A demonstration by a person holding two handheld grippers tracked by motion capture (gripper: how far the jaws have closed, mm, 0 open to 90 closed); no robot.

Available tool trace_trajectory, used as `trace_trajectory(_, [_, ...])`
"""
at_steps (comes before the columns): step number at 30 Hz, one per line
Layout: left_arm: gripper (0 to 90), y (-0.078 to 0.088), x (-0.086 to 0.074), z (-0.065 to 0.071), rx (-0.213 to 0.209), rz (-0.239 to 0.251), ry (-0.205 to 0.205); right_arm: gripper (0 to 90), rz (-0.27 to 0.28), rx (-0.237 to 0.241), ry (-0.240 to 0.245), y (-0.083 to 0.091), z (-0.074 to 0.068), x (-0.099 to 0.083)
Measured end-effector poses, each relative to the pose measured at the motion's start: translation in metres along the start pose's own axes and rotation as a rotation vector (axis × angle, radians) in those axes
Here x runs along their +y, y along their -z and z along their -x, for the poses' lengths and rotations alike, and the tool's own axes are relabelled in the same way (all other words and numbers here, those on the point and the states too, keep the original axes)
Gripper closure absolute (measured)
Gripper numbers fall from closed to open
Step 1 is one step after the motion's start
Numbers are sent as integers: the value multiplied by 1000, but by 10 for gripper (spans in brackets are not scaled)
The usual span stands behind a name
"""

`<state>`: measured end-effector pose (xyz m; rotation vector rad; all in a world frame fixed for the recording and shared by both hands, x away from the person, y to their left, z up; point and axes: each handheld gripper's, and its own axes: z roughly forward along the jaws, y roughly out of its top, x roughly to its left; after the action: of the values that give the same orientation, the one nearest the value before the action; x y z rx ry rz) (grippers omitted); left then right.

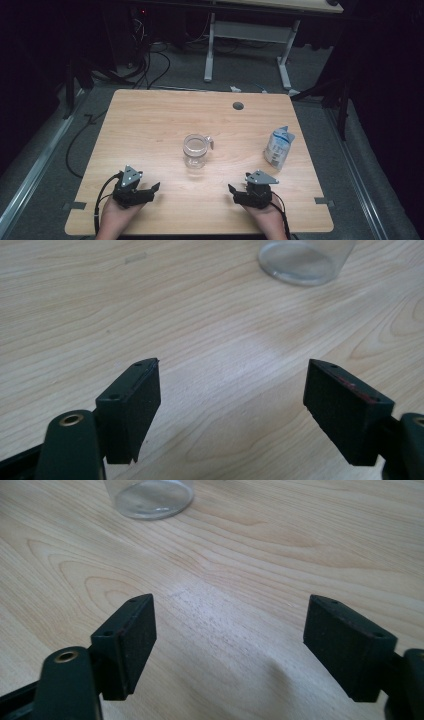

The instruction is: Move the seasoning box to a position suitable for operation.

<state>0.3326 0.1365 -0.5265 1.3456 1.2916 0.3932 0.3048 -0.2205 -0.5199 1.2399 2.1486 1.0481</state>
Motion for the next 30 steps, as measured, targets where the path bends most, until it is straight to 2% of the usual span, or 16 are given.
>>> trace_trajectory(4, [243,-5,-1,4,-20,1,19,252,29,-17,-23,7,5,-4])
trace_trajectory(7, [253,-7,-2,7,-29,0,11,274,36,-17,-41,10,6,-7])
trace_trajectory(10, [274,-9,-3,12,-50,0,10,298,45,-23,-43,14,7,-9])
trace_trajectory(13, [283,-10,-3,12,-50,-1,10,318,56,-30,-31,17,8,-11])
trace_trajectory(18, [301,-11,1,14,-58,20,42,331,53,-35,-36,19,12,-13])
trace_trajectory(21, [304,-12,1,13,-58,23,47,334,54,-37,-38,20,13,-13])
trace_trajectory(24, [306,-13,0,13,-58,20,46,338,56,-33,-43,20,14,-13])
trace_trajectory(26, [325,-12,-2,13,-60,28,-11,339,55,-31,-35,19,14,-14])
trace_trajectory(28, [348,-11,-2,14,-67,23,-13,342,50,-28,-30,19,13,-14])
trace_trajectory(30, [383,-11,-2,14,-83,13,4,345,52,-23,-25,19,12,-14])
